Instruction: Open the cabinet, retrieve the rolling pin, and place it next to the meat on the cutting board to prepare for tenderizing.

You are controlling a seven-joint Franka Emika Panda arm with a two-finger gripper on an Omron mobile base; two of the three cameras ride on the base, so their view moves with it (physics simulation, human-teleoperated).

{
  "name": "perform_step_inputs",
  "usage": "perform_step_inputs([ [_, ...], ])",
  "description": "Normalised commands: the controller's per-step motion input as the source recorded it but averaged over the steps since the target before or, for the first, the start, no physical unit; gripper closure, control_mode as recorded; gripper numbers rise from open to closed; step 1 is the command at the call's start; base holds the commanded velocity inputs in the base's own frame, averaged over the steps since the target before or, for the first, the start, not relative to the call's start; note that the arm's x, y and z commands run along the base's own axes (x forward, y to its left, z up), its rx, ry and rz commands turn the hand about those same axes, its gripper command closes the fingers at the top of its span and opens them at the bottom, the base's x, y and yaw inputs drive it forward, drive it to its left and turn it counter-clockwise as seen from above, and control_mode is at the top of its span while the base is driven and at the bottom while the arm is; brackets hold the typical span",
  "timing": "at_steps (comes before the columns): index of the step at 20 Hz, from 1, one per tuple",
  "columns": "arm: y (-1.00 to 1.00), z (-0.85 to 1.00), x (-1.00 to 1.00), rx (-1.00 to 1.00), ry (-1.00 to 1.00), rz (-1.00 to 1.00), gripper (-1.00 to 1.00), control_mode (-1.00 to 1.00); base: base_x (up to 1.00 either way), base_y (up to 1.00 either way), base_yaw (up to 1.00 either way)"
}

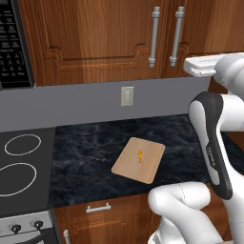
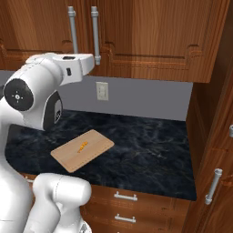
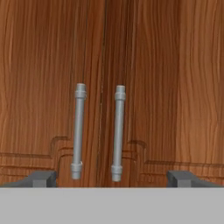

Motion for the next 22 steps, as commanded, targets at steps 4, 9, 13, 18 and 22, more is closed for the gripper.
perform_step_inputs([
  [4, 0.00, 0.00, 0.15, 0.00, 0.00, 0.00, -1.00, -1.00, 0.00, 0.00, 0.00],
  [9, -0.02, 0.00, 0.03, 0.00, 0.00, 0.00, -1.00, -1.00, 0.00, 0.00, 0.00],
  [13, -0.09, 0.00, 0.00, 0.00, 0.00, 0.00, -1.00, -1.00, 0.00, 0.00, 0.00],
  [18, -0.09, 0.00, 0.03, 0.01, 0.00, 0.00, -1.00, -1.00, 0.00, 0.00, 0.00],
  [22, -0.03, 0.00, 0.20, 0.00, 0.00, 0.00, -1.00, -1.00, 0.00, 0.00, 0.00],
])
